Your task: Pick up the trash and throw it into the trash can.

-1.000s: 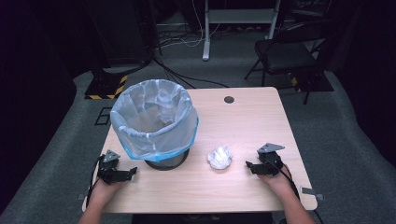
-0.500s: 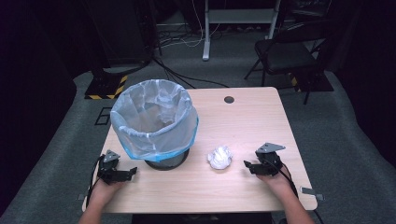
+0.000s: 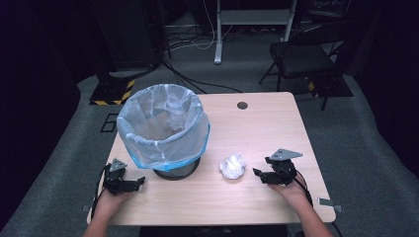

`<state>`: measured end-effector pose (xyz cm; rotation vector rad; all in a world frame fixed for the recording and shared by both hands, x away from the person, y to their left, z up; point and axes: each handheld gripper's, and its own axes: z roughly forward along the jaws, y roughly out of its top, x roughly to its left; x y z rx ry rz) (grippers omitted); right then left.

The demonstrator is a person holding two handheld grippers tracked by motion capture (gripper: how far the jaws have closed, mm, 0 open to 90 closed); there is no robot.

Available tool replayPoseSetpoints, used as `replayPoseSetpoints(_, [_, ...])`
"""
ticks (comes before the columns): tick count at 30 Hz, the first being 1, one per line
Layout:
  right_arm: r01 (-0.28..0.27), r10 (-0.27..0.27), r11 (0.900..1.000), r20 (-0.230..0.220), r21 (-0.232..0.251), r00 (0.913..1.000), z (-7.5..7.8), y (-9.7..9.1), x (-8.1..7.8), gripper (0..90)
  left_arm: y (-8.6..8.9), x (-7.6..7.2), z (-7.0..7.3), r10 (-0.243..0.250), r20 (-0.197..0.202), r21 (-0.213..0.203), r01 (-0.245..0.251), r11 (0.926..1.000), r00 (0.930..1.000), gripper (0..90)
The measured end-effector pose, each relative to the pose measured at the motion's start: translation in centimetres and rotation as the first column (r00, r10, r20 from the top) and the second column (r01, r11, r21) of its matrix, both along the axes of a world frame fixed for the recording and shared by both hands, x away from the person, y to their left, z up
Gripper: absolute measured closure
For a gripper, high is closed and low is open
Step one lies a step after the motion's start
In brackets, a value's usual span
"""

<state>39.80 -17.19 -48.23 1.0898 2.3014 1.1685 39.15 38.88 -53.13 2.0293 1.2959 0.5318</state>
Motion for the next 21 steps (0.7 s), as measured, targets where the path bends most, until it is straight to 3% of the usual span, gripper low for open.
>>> replayPoseSetpoints(3, [-0.005,0.005,0.9996,0.003,0.027,1.0000,0.7,0.1,0.0,29.4,0.0,0.0,0.0,0.000,0.000,0.000,0.000,1.0000,1.0000,0.0])
replayPoseSetpoints(21, [-0.048,0.048,0.9985,0.005,0.027,0.9988,1.1,2.5,0.8,21.7,0.0,0.0,0.0,0.000,0.000,0.000,0.000,1.0000,1.0000,0.0])
